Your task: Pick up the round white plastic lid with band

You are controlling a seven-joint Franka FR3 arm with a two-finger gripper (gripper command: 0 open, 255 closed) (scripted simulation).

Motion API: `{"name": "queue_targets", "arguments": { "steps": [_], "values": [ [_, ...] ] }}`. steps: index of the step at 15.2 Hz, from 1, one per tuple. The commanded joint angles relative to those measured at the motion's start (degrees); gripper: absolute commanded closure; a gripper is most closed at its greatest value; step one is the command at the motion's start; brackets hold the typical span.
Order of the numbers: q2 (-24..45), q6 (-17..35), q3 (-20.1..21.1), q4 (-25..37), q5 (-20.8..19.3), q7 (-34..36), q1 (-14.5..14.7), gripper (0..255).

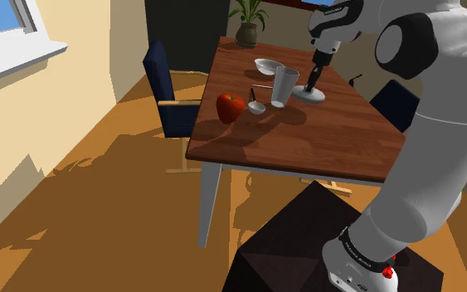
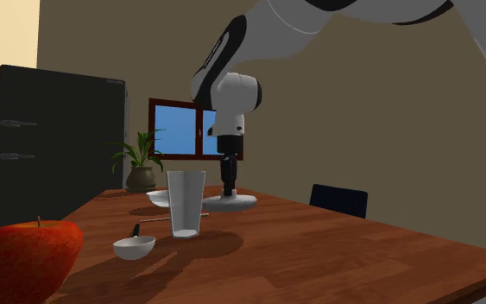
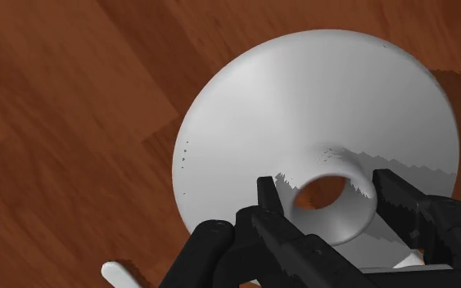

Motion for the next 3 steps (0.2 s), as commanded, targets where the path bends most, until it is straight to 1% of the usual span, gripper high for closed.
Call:
{"name": "queue_targets", "arguments": {
  "steps": [1,3],
  "values": [
    [-0.2,-1.6,-0.1,1.4,-0.2,0.1,-0.1,255],
    [-0.2,-1.7,-0.1,1.5,-0.2,0.1,-0.1,255]
  ]
}}
